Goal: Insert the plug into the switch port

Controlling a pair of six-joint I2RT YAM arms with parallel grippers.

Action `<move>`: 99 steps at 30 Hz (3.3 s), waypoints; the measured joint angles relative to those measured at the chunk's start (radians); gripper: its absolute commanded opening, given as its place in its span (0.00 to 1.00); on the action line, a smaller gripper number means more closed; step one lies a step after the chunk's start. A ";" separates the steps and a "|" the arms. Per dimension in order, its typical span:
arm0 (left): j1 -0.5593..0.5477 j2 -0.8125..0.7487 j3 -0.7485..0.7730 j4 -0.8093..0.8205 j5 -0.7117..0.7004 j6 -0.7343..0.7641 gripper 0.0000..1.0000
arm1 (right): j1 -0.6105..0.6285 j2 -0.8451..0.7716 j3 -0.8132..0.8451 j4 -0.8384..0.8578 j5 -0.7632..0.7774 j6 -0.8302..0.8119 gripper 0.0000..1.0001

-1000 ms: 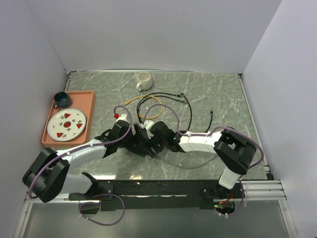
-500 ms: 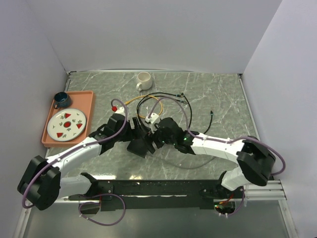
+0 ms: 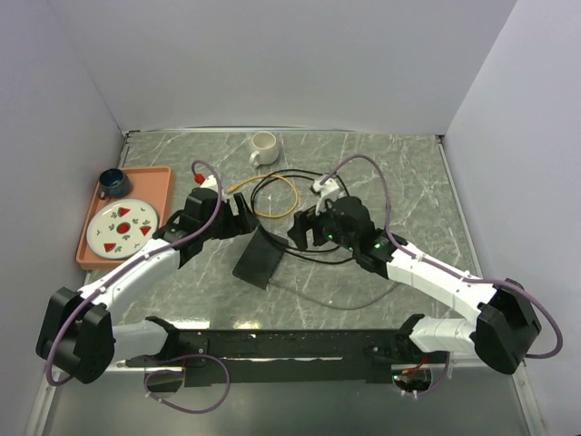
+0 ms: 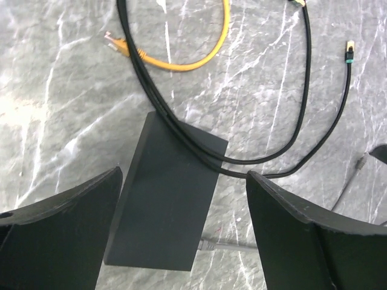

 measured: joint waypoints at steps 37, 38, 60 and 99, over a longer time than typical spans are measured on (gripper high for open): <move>0.111 0.265 0.120 0.010 0.124 0.062 0.64 | -0.120 0.348 0.160 -0.064 -0.186 0.041 0.66; 0.111 0.277 0.122 0.011 0.132 0.062 0.64 | -0.118 0.363 0.166 -0.067 -0.206 0.040 0.65; 0.111 0.231 0.081 0.037 0.190 0.053 0.67 | 0.003 0.518 0.138 -0.113 -0.157 -0.022 0.19; -0.063 -0.196 -0.104 0.352 0.394 0.032 0.97 | -0.219 -0.684 -0.097 0.291 0.052 0.385 0.00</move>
